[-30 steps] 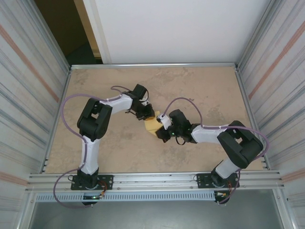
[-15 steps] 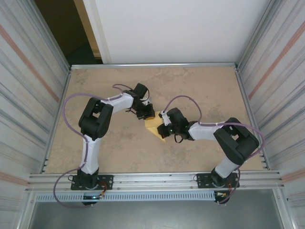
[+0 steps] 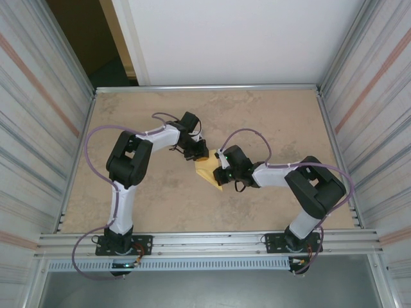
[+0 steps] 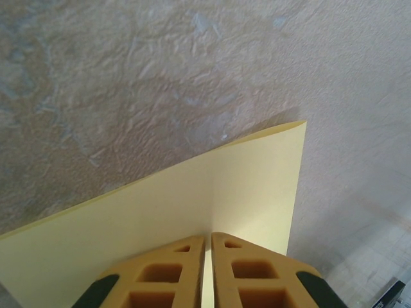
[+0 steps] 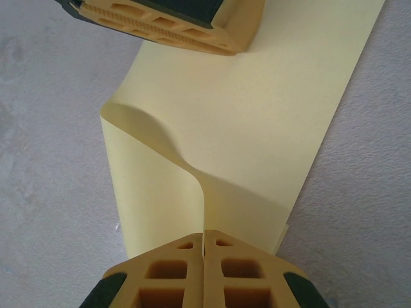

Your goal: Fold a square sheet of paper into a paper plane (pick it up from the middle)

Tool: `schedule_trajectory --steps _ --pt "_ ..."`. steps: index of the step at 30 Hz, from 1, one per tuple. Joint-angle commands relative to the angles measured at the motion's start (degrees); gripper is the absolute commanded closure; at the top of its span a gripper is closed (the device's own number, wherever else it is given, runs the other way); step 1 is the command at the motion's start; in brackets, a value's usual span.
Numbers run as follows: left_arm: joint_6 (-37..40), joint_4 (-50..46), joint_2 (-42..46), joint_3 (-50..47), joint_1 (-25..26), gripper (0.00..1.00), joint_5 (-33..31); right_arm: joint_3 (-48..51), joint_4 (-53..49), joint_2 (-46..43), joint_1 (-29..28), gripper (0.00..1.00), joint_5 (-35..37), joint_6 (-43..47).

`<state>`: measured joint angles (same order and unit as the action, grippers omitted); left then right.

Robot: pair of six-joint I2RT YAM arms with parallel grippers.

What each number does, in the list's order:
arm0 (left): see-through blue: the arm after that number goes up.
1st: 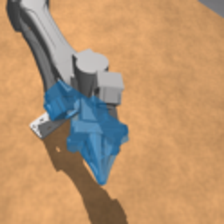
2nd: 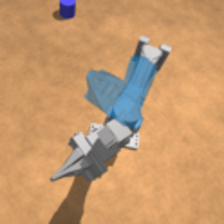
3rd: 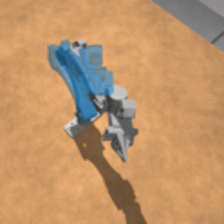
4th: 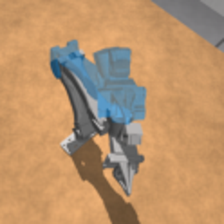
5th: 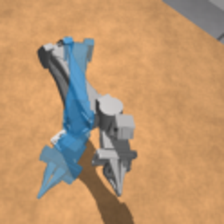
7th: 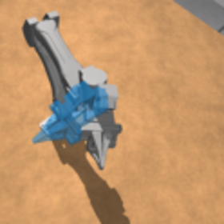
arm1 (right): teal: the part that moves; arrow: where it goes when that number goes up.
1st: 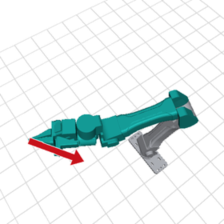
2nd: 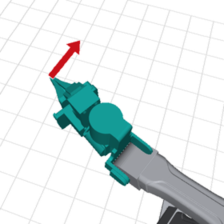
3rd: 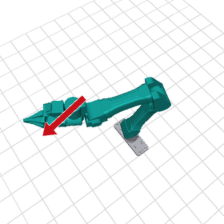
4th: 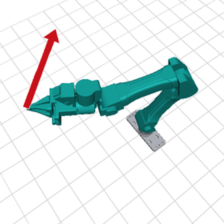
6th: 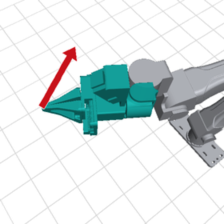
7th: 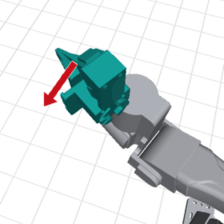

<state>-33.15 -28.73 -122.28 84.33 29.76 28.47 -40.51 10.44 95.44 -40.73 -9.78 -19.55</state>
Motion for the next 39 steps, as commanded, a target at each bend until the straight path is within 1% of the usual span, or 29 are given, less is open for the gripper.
schedule_trajectory --steps 1,32,39 --pt "1.3 -3.6 -2.9 0.0 0.7 0.87 -1.0 -1.5 -1.1 1.0 0.4 1.0 1.5 -1.5" --pt "1.6 -3.7 -3.1 0.0 0.7 0.87 -0.5 -3.0 -2.9 2.5 0.4 1.0 -2.2 -0.8" --pt "1.3 -3.5 -3.0 0.4 0.7 0.87 -0.4 -3.1 -4.3 2.4 0.4 1.0 -1.1 -1.6"
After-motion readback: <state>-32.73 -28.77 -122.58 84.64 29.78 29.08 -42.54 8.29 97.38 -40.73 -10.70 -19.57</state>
